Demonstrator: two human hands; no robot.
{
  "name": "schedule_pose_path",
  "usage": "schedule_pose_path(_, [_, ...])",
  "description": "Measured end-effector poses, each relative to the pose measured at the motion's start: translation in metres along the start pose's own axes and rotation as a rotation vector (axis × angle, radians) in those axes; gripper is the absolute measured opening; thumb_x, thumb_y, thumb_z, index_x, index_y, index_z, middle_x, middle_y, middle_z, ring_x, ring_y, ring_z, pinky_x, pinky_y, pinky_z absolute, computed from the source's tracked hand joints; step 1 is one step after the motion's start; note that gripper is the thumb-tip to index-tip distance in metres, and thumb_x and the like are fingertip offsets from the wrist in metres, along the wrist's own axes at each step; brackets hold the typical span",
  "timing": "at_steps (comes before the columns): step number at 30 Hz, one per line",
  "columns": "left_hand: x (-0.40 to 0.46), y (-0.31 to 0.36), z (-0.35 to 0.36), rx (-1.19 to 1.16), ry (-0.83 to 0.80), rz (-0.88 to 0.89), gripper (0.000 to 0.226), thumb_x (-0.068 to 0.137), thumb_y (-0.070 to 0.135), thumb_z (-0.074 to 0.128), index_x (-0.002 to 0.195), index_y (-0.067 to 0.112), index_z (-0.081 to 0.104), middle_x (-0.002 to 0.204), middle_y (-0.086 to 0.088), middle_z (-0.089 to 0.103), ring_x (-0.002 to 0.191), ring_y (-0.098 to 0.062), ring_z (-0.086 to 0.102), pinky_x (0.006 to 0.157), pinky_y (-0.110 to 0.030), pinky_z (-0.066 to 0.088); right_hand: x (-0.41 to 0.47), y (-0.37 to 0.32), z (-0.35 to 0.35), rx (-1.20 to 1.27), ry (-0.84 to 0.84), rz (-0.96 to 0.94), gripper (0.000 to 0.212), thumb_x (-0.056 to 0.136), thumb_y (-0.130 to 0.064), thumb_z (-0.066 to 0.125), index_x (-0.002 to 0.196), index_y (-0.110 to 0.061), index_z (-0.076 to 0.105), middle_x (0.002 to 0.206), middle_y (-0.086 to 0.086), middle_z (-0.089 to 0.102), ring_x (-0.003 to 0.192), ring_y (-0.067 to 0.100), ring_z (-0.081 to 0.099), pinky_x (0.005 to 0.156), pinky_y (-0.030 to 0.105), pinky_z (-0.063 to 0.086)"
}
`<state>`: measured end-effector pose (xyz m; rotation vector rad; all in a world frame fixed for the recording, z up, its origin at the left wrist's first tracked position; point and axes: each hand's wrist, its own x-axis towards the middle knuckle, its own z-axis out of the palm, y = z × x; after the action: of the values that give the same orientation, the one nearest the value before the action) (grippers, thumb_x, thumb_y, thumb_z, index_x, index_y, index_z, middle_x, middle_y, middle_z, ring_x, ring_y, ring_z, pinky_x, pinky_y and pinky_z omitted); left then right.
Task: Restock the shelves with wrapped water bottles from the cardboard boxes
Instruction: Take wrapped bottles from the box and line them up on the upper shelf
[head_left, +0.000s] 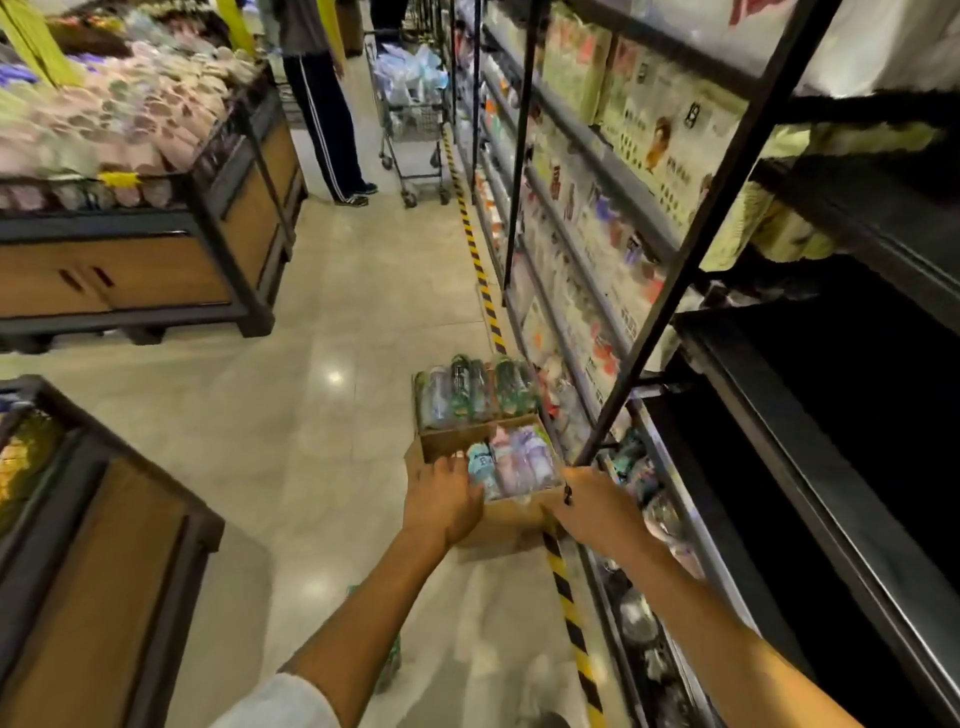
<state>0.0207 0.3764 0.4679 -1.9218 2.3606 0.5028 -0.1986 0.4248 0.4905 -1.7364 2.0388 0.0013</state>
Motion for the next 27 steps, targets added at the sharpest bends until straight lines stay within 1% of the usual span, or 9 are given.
schedule_pose_path(3, [0.037, -0.005, 0.011, 0.016, -0.025, -0.015, 0.050, 0.104, 0.047, 0.041, 0.145, 0.019, 0.046, 0.142, -0.015, 0.056, 0.123, -0.037, 0.056, 0.098, -0.042, 0.046, 0.048, 0.007, 0.008, 0.005, -0.065, -0.014, 0.044, 0.103, -0.052, 0.051, 0.138, -0.025, 0.055, 0.135, 0.003, 0.061, 0.123, 0.028, 0.058, 0.093, 0.042, 0.054])
schedule_pose_path(6, [0.080, -0.008, 0.019, -0.021, -0.075, -0.061, 0.052, 0.105, 0.048, 0.039, 0.147, 0.019, 0.045, 0.141, -0.015, 0.056, 0.123, -0.037, 0.056, 0.101, -0.042, 0.046, 0.102, 0.017, 0.016, 0.035, -0.111, -0.020, 0.040, 0.103, -0.052, 0.052, 0.135, -0.028, 0.058, 0.136, 0.000, 0.061, 0.128, 0.026, 0.055, 0.094, 0.041, 0.053])
schedule_pose_path(10, [0.136, -0.008, 0.033, -0.119, -0.149, -0.173, 0.049, 0.105, 0.050, 0.038, 0.139, 0.018, 0.050, 0.135, -0.015, 0.060, 0.117, -0.036, 0.059, 0.102, -0.044, 0.048, 0.170, 0.030, 0.019, 0.057, -0.189, 0.009, 0.046, 0.103, -0.051, 0.052, 0.139, -0.024, 0.057, 0.141, 0.004, 0.059, 0.131, 0.028, 0.053, 0.097, 0.041, 0.051])
schedule_pose_path(14, [0.187, -0.004, 0.049, -0.173, -0.250, -0.225, 0.048, 0.104, 0.048, 0.043, 0.140, 0.017, 0.048, 0.134, -0.015, 0.059, 0.119, -0.036, 0.057, 0.102, -0.045, 0.047, 0.235, 0.042, 0.030, 0.133, -0.276, 0.061, 0.058, 0.100, -0.063, 0.050, 0.142, -0.023, 0.053, 0.144, 0.006, 0.058, 0.127, 0.032, 0.058, 0.096, 0.045, 0.053])
schedule_pose_path(16, [0.213, -0.004, 0.063, -0.233, -0.268, -0.265, 0.050, 0.103, 0.049, 0.043, 0.142, 0.017, 0.048, 0.134, -0.016, 0.059, 0.118, -0.036, 0.057, 0.101, -0.046, 0.049, 0.265, 0.048, 0.040, 0.165, -0.301, 0.087, 0.059, 0.100, -0.063, 0.050, 0.145, -0.025, 0.051, 0.147, 0.004, 0.056, 0.128, 0.031, 0.058, 0.096, 0.044, 0.053])
schedule_pose_path(19, [0.249, -0.008, 0.088, -0.313, -0.306, -0.314, 0.057, 0.102, 0.053, 0.043, 0.149, 0.021, 0.042, 0.137, -0.013, 0.058, 0.118, -0.036, 0.058, 0.100, -0.047, 0.050, 0.305, 0.051, 0.053, 0.214, -0.313, 0.134, 0.053, 0.100, -0.060, 0.054, 0.141, -0.027, 0.053, 0.140, 0.002, 0.059, 0.121, 0.029, 0.060, 0.086, 0.038, 0.049])
schedule_pose_path(22, [0.291, -0.020, 0.121, -0.357, -0.362, -0.359, 0.054, 0.102, 0.048, 0.048, 0.145, 0.016, 0.046, 0.135, -0.011, 0.060, 0.114, -0.033, 0.062, 0.096, -0.044, 0.053, 0.350, 0.054, 0.076, 0.283, -0.340, 0.202, 0.056, 0.097, -0.061, 0.058, 0.142, -0.028, 0.052, 0.138, 0.000, 0.059, 0.119, 0.027, 0.060, 0.088, 0.039, 0.051])
schedule_pose_path(25, [0.334, -0.037, 0.164, -0.406, -0.440, -0.397, 0.045, 0.100, 0.041, 0.051, 0.135, 0.014, 0.052, 0.135, -0.013, 0.060, 0.115, -0.034, 0.061, 0.094, -0.045, 0.052, 0.396, 0.060, 0.109, 0.351, -0.343, 0.279, 0.055, 0.098, -0.051, 0.064, 0.140, -0.018, 0.054, 0.133, 0.003, 0.059, 0.121, 0.030, 0.060, 0.086, 0.035, 0.047])
schedule_pose_path(27, [0.361, -0.047, 0.192, -0.437, -0.497, -0.419, 0.044, 0.099, 0.038, 0.053, 0.135, 0.013, 0.052, 0.135, -0.015, 0.059, 0.117, -0.035, 0.060, 0.095, -0.045, 0.052, 0.427, 0.065, 0.132, 0.373, -0.362, 0.354, 0.054, 0.098, -0.046, 0.066, 0.140, -0.014, 0.053, 0.128, 0.004, 0.058, 0.120, 0.030, 0.059, 0.083, 0.034, 0.043])
